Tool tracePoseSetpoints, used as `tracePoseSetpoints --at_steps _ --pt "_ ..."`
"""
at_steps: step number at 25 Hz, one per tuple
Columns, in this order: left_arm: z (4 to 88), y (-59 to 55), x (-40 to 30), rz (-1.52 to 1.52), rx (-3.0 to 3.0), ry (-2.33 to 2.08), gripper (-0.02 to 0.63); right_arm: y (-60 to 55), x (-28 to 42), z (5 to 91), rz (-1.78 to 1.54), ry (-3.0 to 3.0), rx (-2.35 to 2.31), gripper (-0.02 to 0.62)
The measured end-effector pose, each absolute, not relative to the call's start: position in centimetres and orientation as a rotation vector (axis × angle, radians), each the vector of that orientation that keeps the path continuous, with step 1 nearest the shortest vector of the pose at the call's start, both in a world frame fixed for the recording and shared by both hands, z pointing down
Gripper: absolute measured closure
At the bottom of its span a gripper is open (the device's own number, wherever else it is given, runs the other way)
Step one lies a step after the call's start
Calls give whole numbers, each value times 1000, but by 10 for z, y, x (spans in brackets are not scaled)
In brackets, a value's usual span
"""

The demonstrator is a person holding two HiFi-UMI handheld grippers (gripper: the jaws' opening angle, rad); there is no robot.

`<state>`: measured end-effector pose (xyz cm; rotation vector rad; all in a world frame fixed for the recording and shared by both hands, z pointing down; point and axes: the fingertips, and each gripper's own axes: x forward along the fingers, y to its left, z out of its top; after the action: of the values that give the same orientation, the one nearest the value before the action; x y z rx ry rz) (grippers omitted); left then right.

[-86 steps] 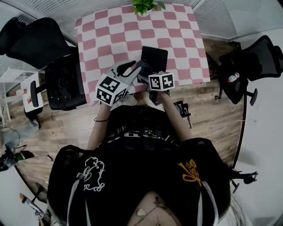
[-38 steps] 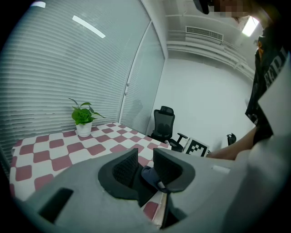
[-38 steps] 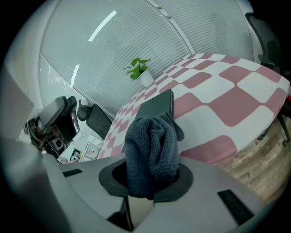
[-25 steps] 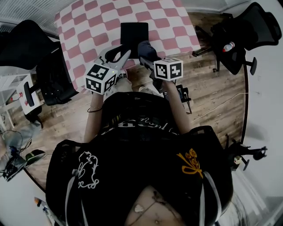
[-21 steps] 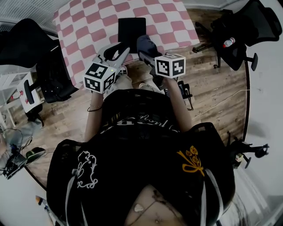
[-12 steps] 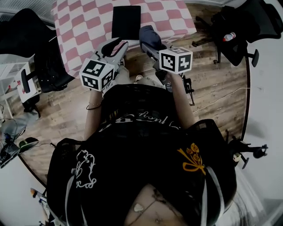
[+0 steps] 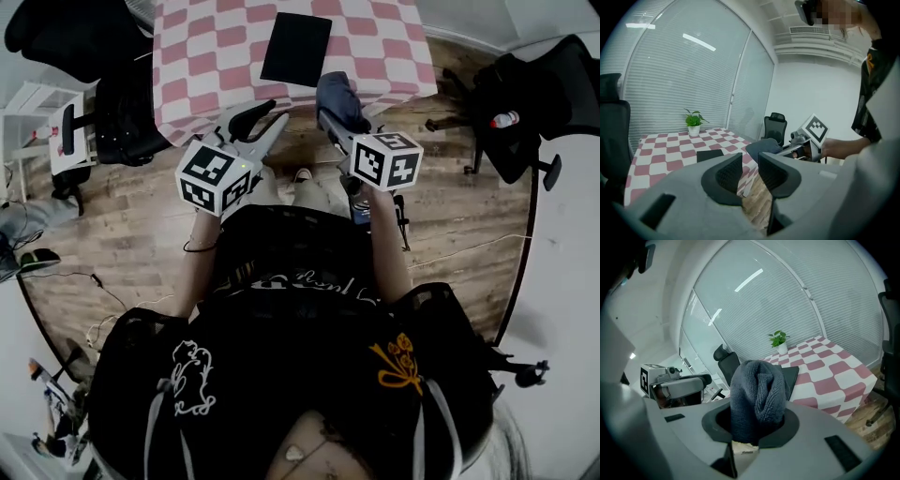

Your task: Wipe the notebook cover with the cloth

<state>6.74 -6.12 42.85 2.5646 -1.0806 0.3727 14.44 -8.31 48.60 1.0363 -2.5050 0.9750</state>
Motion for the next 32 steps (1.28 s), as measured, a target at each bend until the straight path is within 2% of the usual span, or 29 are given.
tracePoseSetpoints --at_steps 12,32 --pt "418 -30 54 383 2634 -1019 492 -55 130 478 958 -2503 1144 522" --pt "428 100 -66 367 2724 -850 492 84 16 472 956 -2462 1335 522"
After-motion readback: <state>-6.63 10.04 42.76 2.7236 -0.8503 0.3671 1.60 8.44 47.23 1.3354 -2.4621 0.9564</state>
